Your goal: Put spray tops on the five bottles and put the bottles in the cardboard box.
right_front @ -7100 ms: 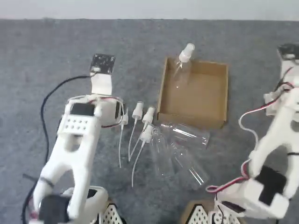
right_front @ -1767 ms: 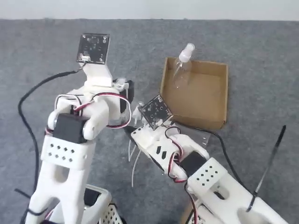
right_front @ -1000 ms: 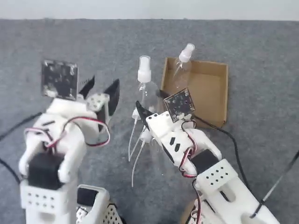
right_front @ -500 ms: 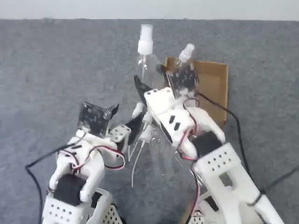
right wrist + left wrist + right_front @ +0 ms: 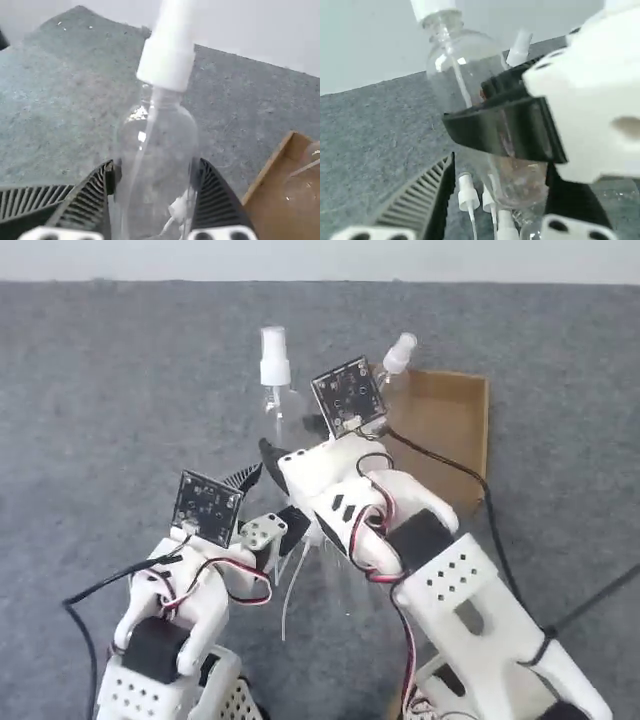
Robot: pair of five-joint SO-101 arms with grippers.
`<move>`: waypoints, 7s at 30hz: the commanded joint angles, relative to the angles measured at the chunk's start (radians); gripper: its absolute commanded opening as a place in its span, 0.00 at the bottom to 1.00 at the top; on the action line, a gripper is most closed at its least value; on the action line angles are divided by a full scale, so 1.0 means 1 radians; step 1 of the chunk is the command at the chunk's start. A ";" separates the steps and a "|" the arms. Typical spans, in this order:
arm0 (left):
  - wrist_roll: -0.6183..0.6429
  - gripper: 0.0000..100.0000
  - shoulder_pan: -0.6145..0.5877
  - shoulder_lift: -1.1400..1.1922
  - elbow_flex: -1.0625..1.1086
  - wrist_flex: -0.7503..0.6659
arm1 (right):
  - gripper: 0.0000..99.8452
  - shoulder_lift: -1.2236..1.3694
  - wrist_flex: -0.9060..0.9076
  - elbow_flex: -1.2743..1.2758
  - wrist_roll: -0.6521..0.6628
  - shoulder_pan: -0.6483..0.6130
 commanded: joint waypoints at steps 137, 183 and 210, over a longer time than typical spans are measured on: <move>0.035 0.01 -0.209 -0.021 0.071 -0.169 | 0.35 0.941 -0.937 -0.186 0.245 0.674; 0.032 0.01 -0.210 -0.020 0.064 -0.170 | 0.32 0.143 0.711 -0.336 0.374 0.409; 0.031 0.01 -0.209 -0.020 0.071 -0.170 | 0.25 0.156 0.409 0.206 0.620 0.294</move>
